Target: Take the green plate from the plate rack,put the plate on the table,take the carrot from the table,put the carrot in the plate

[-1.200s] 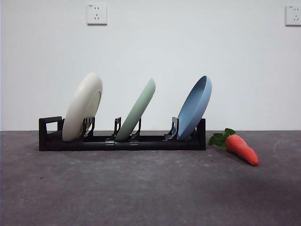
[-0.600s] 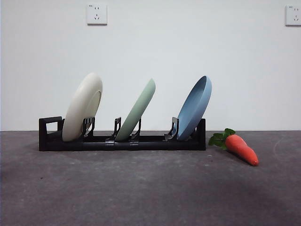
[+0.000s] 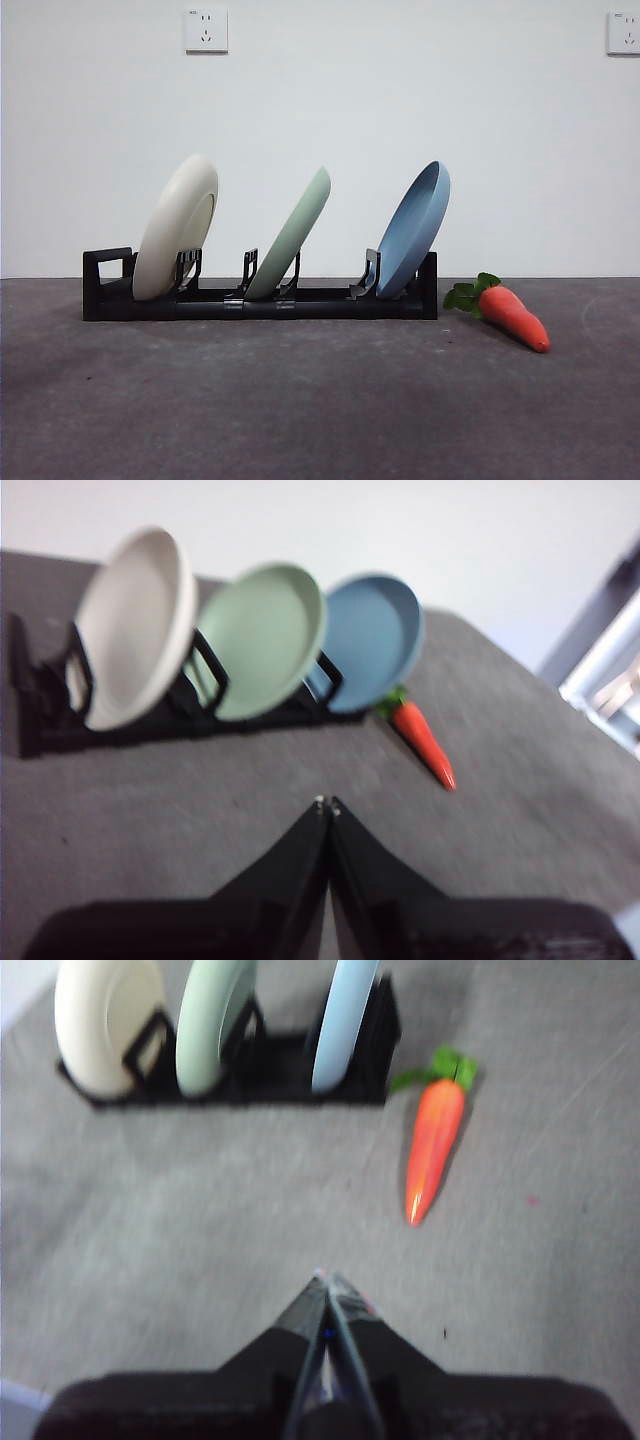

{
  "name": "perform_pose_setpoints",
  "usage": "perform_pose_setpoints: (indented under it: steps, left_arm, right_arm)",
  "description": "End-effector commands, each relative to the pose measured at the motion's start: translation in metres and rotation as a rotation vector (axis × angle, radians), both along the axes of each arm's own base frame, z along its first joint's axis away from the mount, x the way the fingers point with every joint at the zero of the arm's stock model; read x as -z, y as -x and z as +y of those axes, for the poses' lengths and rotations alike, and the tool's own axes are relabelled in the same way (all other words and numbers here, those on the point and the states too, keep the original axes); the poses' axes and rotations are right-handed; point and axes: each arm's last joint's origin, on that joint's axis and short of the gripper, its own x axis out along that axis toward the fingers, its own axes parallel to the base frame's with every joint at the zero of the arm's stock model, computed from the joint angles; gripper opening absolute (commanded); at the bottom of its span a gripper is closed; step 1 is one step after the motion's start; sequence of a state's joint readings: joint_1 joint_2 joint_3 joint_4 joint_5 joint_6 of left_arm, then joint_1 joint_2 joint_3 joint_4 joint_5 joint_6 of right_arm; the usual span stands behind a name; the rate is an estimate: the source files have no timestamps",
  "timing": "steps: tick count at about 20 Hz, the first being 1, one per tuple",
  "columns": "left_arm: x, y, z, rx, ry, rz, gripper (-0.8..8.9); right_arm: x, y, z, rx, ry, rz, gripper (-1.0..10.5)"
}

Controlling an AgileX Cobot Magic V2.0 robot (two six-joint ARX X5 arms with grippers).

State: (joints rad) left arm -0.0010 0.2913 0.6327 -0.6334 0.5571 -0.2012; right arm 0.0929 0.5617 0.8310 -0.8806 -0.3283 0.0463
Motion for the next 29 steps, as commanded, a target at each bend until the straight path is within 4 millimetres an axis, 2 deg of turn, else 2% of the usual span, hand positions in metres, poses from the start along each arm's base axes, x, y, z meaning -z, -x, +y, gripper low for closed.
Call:
perform_pose_setpoints:
  steps: [1,3,6,11,12,13,14,15,19,23,26,29]
  left_arm:
    - [-0.006,0.001,-0.001,0.061,-0.082,0.009,-0.06]
    - [-0.011,0.003,-0.001,0.107,-0.133,0.066,-0.06]
    - [-0.016,0.005,-0.001,0.15,-0.2,0.151,-0.06]
    - [-0.017,0.004,-0.001,0.158,-0.21,0.185,0.2]
    - [-0.017,0.003,-0.001,0.158,-0.209,0.185,1.45]
    - [-0.017,0.003,-0.001,0.157,-0.209,0.187,3.19]
    - [-0.017,0.003,-0.001,0.157,-0.21,0.186,5.33]
    - [-0.018,0.003,-0.001,0.157,-0.21,0.184,5.95]
    - [-0.02,0.001,-0.001,0.153,-0.21,0.157,5.94]
    - [-0.026,-0.013,-0.002,0.154,-0.196,0.131,5.94]
    - [-0.04,-0.03,-0.006,0.191,-0.173,0.068,5.93]
    - [-0.065,-0.053,-0.014,0.234,-0.168,-0.001,5.93]
  right_arm:
    - [-0.008,-0.002,0.001,-0.066,0.067,0.051,-0.1]
    - [-0.013,-0.005,0.001,-0.095,0.102,0.135,-0.1]
    - [-0.009,-0.005,0.001,-0.117,0.124,0.235,-0.1]
    - [-0.008,-0.006,0.001,-0.115,0.124,0.237,0.2]
    - [-0.009,-0.006,0.001,-0.113,0.122,0.236,1.4]
    - [-0.009,-0.006,0.001,-0.102,0.112,0.24,3.0]
    - [-0.009,-0.006,0.001,-0.096,0.106,0.244,5.3]
    - [-0.009,-0.006,0.001,-0.096,0.106,0.244,6.6]
    - [-0.009,-0.006,0.001,-0.097,0.106,0.244,6.8]
    - [-0.009,-0.006,0.001,-0.097,0.105,0.24,6.8]
    - [-0.01,-0.007,0.001,-0.096,0.104,0.228,6.8]
    - [-0.01,-0.008,0.001,-0.095,0.102,0.219,6.8]
